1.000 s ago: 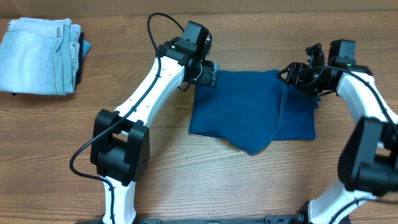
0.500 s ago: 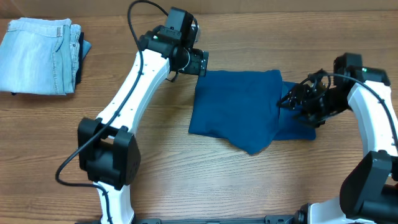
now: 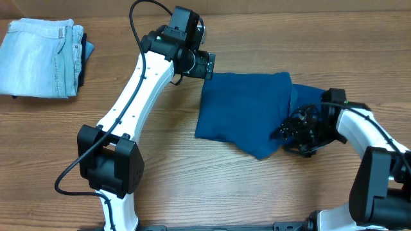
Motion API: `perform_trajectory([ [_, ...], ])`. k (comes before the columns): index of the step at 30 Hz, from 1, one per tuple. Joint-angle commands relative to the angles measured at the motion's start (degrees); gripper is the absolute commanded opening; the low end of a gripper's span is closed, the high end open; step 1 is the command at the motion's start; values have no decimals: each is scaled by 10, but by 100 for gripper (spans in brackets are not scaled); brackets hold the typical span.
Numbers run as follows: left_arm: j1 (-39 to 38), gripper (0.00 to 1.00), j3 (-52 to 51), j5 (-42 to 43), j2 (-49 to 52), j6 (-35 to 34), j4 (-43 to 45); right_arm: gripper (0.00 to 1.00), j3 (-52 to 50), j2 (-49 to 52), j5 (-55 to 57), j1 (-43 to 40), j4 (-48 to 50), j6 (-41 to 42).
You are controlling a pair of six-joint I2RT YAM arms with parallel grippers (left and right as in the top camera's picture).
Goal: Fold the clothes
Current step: 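Tuck and press the bundle's right edge inward with the right gripper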
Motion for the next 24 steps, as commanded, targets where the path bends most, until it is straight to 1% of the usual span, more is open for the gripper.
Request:
perform_trajectory([
  [1,-1,85,10,-2,-13,13,0,67,-17,-2,-43,20,40,23],
  [2,-1,85,10,-2,-13,13,0,63,-17,-2,-43,21,50,26],
  [4,-1,85,10,-2,-13,13,0,39,-17,-2,-42,21,61,29],
  [5,-1,85,10,-2,-13,13,1,30,-17,-2,-38,21,66,29],
  [6,-1,85,10,-2,-13,13,1,27,-17,-2,-32,21,70,28],
  [8,0,85,10,-3,-13,13,0,15,-17,-2,-18,20,71,28],
  [9,0,85,10,-4,-13,13,0,12,-16,-2,-16,19,73,28],
  [11,0,85,10,-4,-13,13,0,11,-13,-2,-16,19,76,23],
  [14,0,86,10,-4,-13,13,5,8,-1,-8,-14,19,77,-20],
  [16,0,87,10,-8,-13,13,9,8,9,-21,-3,19,76,-33],
  [22,0,88,10,-17,-13,13,5,8,30,-75,161,19,75,-28],
  [24,0,88,10,-17,-13,13,7,8,30,-86,181,19,82,-18],
])
